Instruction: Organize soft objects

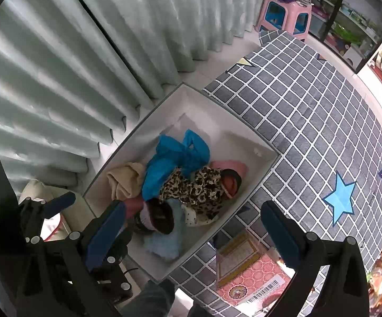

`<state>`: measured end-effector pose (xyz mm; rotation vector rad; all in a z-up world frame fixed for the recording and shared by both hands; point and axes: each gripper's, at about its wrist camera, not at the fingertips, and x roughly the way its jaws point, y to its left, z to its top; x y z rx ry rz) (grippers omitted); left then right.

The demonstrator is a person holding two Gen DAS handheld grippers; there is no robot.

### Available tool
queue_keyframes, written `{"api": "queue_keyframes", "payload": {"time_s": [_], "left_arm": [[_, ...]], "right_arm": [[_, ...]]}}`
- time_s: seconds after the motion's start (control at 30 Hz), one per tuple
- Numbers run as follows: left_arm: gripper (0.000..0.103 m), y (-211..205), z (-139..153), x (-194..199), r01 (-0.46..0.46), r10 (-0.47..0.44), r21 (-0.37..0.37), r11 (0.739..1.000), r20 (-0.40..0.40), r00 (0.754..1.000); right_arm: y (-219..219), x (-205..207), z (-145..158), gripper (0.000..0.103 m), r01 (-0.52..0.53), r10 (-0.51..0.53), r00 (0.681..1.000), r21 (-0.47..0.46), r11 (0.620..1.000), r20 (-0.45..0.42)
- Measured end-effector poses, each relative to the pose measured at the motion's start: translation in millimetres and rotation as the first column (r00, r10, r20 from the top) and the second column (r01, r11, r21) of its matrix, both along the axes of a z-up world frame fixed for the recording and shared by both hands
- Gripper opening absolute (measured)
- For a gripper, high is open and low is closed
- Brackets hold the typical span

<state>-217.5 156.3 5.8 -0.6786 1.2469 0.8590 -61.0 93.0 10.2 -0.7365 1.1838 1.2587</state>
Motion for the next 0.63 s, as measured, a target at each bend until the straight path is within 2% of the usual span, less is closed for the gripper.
{"api": "queue_keyframes", "payload": {"time_s": [0.33, 0.53, 0.63], "left_arm": [[0.094, -0.4, -2.6, -2.0, 0.012, -0.012, -0.01, 1.0, 0.006, 1.0], [0.094, -2.7, -6.6, -5.3, 0.023, -0.022, 0.019, 1.0, -0.019, 1.0], [0.094, -1.1, -5.1, -12.1, 0.012, -0.012, 0.037, 0.999, 0.014, 1.0]], "right_arm": [[1.2, -2.7, -1.8, 0.103, 0.004, -0.004, 1.0, -0.012, 1.0, 0.004], [-0.2, -7.1, -7.0, 0.103, 0.001, -0.001, 1.0, -0.028, 1.0, 0.016], [-1.2, -8.5, -8.9, 0.103, 0.006, -0.005, 1.0, -0.032, 0.999, 0.02]]}}
